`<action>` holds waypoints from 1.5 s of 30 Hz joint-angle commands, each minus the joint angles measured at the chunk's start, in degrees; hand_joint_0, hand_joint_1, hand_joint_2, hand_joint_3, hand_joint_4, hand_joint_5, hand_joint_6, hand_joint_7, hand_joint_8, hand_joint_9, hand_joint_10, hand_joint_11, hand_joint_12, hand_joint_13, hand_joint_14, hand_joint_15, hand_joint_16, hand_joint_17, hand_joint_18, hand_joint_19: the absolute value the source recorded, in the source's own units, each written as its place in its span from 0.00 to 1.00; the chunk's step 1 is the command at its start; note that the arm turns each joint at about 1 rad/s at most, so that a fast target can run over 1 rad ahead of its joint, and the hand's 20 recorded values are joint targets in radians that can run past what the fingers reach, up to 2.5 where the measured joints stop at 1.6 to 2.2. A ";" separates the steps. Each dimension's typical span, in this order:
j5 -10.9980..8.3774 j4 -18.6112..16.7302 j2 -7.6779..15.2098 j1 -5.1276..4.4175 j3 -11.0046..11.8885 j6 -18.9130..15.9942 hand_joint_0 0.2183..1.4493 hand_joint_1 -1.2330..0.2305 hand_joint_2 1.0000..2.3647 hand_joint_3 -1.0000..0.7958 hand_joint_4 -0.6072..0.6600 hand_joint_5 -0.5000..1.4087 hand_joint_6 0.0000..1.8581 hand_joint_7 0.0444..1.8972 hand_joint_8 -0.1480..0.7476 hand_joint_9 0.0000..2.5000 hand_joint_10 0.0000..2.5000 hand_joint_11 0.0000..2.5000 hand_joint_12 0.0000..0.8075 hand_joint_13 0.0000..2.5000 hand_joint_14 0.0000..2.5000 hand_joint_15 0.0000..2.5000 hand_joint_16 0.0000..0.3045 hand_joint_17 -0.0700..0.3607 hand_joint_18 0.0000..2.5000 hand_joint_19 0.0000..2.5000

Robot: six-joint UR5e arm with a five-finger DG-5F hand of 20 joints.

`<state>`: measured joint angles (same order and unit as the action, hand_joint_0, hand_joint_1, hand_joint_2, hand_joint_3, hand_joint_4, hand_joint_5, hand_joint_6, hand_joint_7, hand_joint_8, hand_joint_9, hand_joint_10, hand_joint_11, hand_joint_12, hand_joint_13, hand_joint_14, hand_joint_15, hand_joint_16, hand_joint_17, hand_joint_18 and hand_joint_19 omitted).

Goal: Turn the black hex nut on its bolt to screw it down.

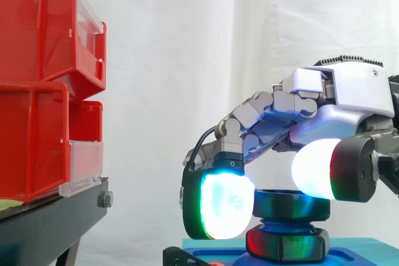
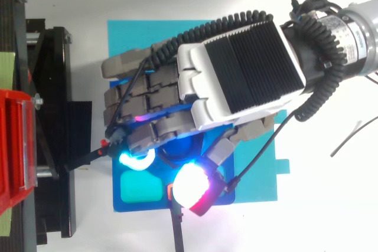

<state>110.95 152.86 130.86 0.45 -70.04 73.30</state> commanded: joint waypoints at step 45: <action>0.84 -11.62 0.01 0.51 0.00 -1.67 0.21 0.58 0.00 0.28 0.61 0.18 0.33 0.52 0.43 0.26 0.00 0.10 0.33 0.26 0.00 0.07 0.09 0.31 0.14 0.05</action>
<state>113.14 141.13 130.89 2.82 -70.05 71.22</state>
